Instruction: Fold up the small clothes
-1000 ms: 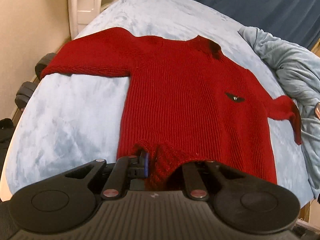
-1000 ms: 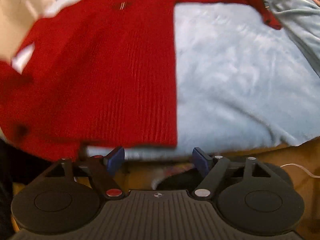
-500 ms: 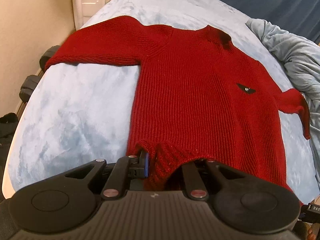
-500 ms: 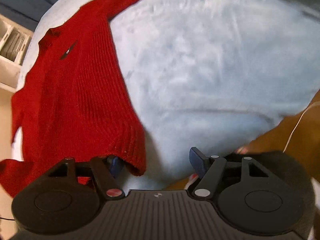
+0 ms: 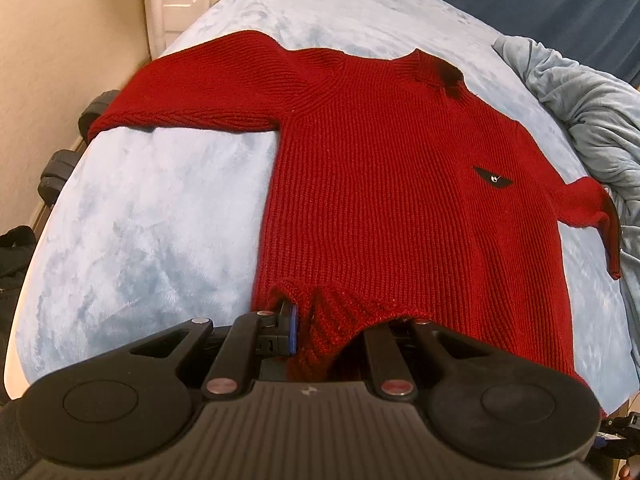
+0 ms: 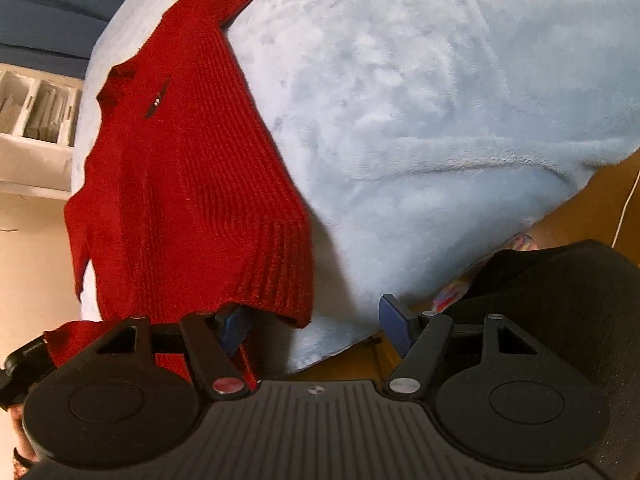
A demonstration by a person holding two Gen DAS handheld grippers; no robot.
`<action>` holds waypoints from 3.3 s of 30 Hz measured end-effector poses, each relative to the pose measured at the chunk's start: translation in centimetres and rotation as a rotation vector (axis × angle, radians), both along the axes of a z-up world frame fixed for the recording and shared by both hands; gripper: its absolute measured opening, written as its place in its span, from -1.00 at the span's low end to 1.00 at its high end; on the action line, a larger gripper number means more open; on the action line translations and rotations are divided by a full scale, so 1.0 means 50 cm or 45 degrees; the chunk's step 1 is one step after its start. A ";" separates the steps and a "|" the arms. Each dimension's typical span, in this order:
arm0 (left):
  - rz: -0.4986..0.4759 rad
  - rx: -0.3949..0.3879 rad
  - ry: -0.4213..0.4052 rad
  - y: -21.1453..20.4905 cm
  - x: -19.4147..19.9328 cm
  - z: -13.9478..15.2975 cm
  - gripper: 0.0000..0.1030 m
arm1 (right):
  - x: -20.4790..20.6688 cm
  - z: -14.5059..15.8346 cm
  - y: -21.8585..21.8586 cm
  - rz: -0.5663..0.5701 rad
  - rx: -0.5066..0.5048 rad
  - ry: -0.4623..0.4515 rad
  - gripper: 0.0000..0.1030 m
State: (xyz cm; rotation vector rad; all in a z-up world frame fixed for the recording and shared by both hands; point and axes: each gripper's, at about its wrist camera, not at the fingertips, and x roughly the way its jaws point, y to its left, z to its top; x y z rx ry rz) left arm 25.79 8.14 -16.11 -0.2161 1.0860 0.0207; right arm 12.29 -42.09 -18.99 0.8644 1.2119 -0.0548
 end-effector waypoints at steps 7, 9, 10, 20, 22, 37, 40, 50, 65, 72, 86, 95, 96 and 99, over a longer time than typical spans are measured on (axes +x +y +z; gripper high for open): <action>-0.003 0.004 -0.001 0.000 -0.001 0.001 -0.74 | -0.001 -0.004 -0.001 -0.025 0.085 -0.008 0.37; -0.003 0.004 0.001 0.000 -0.001 0.001 -0.74 | -0.005 -0.003 0.001 -0.027 0.074 -0.007 0.37; -0.002 0.004 0.001 0.000 -0.001 0.001 -0.74 | -0.008 -0.003 0.001 -0.032 0.078 -0.004 0.37; 0.007 -0.001 0.008 0.005 0.004 -0.002 -0.74 | -0.018 -0.010 -0.018 -0.111 0.081 -0.015 0.37; 0.010 -0.002 0.007 0.007 0.003 -0.002 -0.74 | -0.009 -0.017 -0.009 -0.099 0.053 -0.014 0.37; -0.024 0.014 0.045 0.014 -0.036 -0.039 -0.67 | 0.022 0.081 -0.030 -0.010 -0.463 -0.204 -0.76; -0.062 0.040 0.062 -0.003 -0.060 -0.062 -0.65 | 0.037 0.075 -0.038 0.026 -0.449 -0.174 -0.76; -0.146 0.153 0.113 -0.030 -0.113 -0.138 0.08 | 0.037 0.016 -0.030 -0.054 -0.445 -0.103 -0.43; -0.312 0.413 -0.244 0.051 -0.239 0.135 -0.93 | -0.075 0.257 0.090 0.297 -0.846 -0.526 -0.98; -0.375 0.477 0.017 0.026 -0.253 -0.041 -0.92 | -0.066 0.107 0.046 0.310 -0.837 -0.182 -0.98; -0.481 0.504 0.035 0.025 -0.273 -0.079 -0.83 | -0.075 0.084 0.071 0.438 -0.826 -0.109 -0.97; -0.409 0.286 -0.249 0.058 -0.319 0.032 0.45 | -0.119 0.215 0.071 0.524 -0.917 -0.222 -0.48; -0.383 0.243 -0.264 0.061 -0.309 0.042 0.48 | -0.103 0.230 0.072 0.505 -0.928 -0.265 -0.47; -0.330 0.160 -0.287 0.055 -0.272 0.062 0.56 | -0.015 0.250 0.098 0.456 -0.917 -0.394 -0.39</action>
